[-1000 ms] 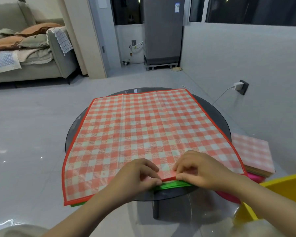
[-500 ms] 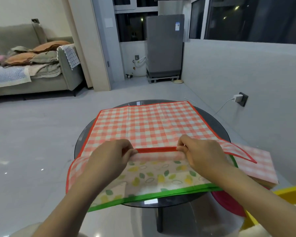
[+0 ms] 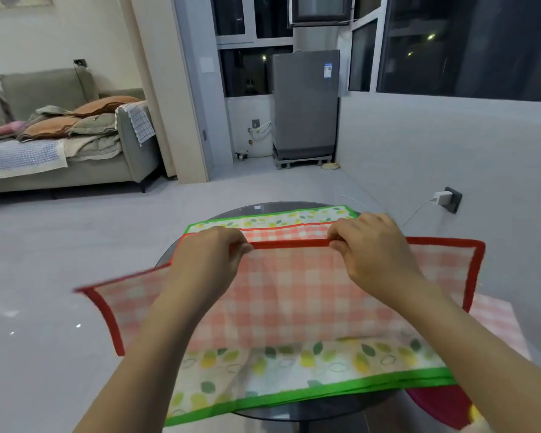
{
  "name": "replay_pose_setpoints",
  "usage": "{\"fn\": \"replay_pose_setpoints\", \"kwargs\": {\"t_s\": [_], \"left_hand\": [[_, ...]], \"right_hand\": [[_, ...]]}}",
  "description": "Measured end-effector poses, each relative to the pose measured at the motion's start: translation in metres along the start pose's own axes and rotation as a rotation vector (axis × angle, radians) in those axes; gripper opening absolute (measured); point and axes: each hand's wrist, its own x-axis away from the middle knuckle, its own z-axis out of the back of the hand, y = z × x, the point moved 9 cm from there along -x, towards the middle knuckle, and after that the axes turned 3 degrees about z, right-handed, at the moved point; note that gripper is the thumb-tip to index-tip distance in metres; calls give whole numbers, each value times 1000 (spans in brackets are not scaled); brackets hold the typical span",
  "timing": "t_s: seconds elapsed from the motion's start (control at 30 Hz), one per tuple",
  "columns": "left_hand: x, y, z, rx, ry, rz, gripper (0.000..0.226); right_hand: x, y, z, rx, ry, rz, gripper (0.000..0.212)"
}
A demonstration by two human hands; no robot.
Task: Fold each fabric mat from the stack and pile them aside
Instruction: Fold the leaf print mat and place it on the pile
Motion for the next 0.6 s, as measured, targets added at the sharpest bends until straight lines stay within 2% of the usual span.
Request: {"fn": "replay_pose_setpoints", "kwargs": {"t_s": [0.07, 0.13, 0.33, 0.43, 0.6], "left_hand": [[-12, -5, -15, -39, 36, -25, 17], [-21, -13, -36, -70, 9, -4, 19], [-28, -41, -107, -158, -232, 93, 25], [-27, -49, -127, -158, -293, 105, 24], [-27, -56, -146, -122, -304, 131, 23]], "right_hand": [[-6, 9, -21, -25, -23, -32, 3], [-10, 18, -45, -48, -60, -77, 3], [1, 30, -126, -154, -379, -206, 7], [7, 29, -142, -201, -431, -247, 9], [17, 37, -156, -180, -515, -311, 11]]}}
